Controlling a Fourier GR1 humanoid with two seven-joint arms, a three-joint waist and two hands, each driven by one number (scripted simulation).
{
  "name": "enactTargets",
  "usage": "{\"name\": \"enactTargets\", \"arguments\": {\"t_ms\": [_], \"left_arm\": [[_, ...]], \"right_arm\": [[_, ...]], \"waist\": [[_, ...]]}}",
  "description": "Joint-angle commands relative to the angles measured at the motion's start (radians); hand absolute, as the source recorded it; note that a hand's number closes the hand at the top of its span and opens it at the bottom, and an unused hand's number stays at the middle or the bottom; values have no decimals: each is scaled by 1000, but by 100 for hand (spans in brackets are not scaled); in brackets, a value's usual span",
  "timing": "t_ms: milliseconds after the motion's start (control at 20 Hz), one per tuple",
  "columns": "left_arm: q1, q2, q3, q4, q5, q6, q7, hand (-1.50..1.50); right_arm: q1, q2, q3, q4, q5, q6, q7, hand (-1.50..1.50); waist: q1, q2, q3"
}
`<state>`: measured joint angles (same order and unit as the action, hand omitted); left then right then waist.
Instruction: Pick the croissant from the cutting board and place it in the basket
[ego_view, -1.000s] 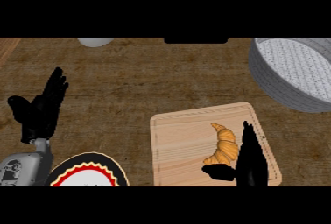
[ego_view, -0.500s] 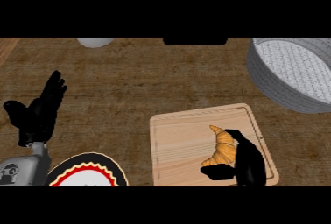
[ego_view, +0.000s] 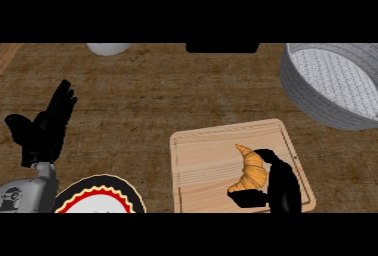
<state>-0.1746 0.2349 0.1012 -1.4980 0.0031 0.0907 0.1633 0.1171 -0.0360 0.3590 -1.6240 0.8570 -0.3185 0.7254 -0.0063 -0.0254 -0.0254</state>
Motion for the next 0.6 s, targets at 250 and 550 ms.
{"name": "enactTargets", "arguments": {"t_ms": [250,550], "left_arm": [[-74,-1,-4,17,6,-10,25,0],[-45,-12,-7,36,-5,-7,-11,0]], "right_arm": [[-226,4,34,253,-129,119,-208,150],[-342,32,-1,325,-272,-13,-399,150]], "waist": [[55,45,29],[43,38,28]]}}
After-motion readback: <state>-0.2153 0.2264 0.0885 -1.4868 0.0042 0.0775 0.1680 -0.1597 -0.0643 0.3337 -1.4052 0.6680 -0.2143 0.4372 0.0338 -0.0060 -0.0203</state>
